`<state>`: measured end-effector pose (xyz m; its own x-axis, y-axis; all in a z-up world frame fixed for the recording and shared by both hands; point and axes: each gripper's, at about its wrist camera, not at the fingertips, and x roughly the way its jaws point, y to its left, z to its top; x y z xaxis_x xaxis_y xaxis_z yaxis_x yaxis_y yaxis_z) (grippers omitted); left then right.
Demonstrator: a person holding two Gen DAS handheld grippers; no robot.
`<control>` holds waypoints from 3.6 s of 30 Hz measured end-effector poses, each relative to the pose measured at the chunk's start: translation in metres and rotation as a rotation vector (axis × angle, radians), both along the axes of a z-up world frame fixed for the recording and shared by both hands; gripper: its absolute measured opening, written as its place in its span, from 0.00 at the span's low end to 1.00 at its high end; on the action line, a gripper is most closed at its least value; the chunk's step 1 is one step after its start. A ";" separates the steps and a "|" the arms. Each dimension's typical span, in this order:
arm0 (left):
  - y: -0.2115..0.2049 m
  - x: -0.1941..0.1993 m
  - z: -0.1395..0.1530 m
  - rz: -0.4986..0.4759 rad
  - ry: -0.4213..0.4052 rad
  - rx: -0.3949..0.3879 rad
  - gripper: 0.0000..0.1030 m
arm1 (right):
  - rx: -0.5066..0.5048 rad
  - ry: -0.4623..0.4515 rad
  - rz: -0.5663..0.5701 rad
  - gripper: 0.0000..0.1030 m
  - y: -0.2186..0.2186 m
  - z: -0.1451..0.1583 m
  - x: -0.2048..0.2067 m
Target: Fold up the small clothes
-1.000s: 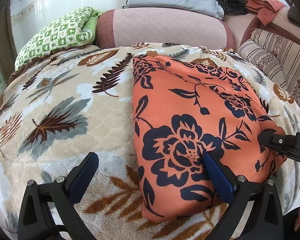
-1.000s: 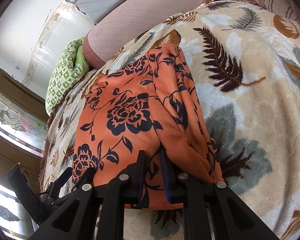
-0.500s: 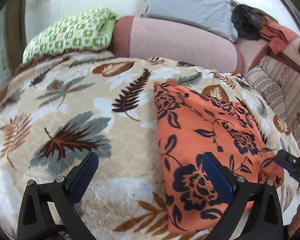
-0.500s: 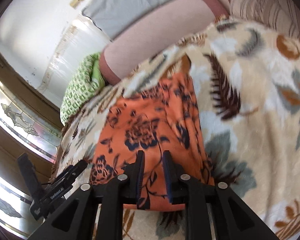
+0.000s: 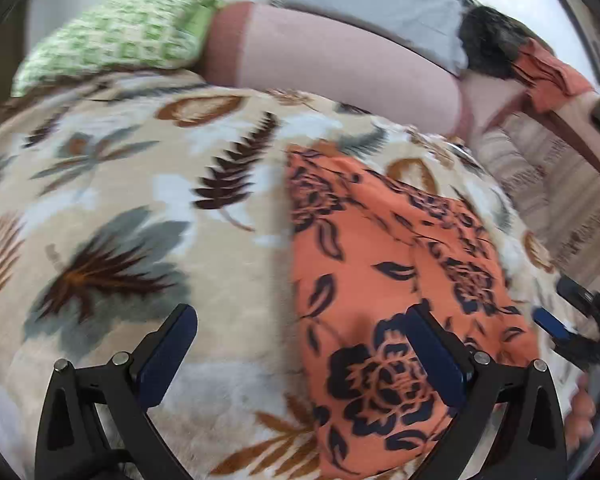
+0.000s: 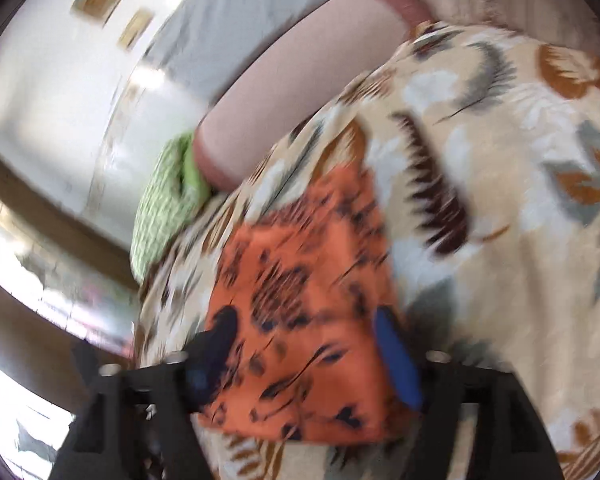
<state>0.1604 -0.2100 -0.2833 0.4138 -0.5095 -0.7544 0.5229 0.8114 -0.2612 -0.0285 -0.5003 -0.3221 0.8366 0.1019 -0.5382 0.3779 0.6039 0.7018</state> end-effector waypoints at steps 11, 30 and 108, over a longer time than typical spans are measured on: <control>-0.033 0.031 -0.041 -0.248 0.322 -0.131 1.00 | 0.285 0.080 0.081 0.77 -0.054 -0.050 0.028; -0.056 0.031 -0.040 -0.280 0.306 -0.199 0.98 | 0.230 0.125 0.286 0.74 -0.008 -0.062 0.102; 0.102 0.017 0.030 0.005 -0.109 0.022 0.36 | -0.049 -0.021 0.389 0.39 0.107 0.018 0.129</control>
